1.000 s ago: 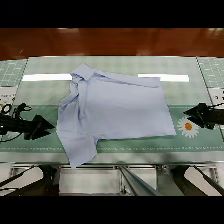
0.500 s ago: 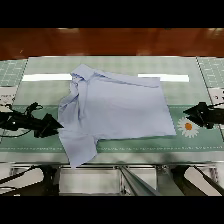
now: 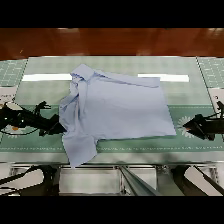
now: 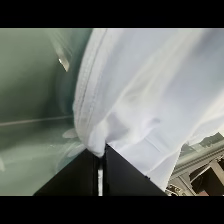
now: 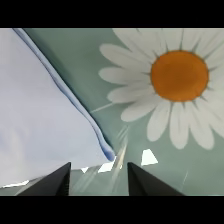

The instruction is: Fold the shirts.

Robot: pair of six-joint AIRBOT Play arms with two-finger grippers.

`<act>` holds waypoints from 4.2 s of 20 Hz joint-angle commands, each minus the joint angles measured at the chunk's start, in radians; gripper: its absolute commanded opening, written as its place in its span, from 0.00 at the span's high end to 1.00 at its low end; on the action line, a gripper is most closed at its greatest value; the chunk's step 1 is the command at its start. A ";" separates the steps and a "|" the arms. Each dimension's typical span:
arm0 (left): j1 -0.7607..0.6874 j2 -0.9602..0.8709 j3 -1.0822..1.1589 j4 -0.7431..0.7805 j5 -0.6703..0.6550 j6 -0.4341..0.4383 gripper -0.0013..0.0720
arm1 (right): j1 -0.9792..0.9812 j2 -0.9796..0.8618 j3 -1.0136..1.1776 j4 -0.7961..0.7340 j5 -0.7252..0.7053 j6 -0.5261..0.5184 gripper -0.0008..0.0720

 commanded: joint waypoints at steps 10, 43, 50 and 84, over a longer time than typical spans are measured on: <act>-0.006 0.001 0.001 -0.018 0.014 0.002 0.96 | 0.090 -0.194 -0.052 0.072 -0.033 -0.021 0.43; 0.043 0.673 1.278 0.033 0.068 -0.066 0.96 | 0.475 0.306 1.500 -0.093 0.093 0.144 0.96; -0.355 0.807 1.268 0.567 -0.118 -0.230 0.96 | 0.475 0.407 1.472 -0.146 0.227 0.156 0.96; -0.228 -0.367 1.029 0.170 -0.106 -0.150 0.96 | 0.471 -0.709 1.063 0.021 0.083 -0.024 0.96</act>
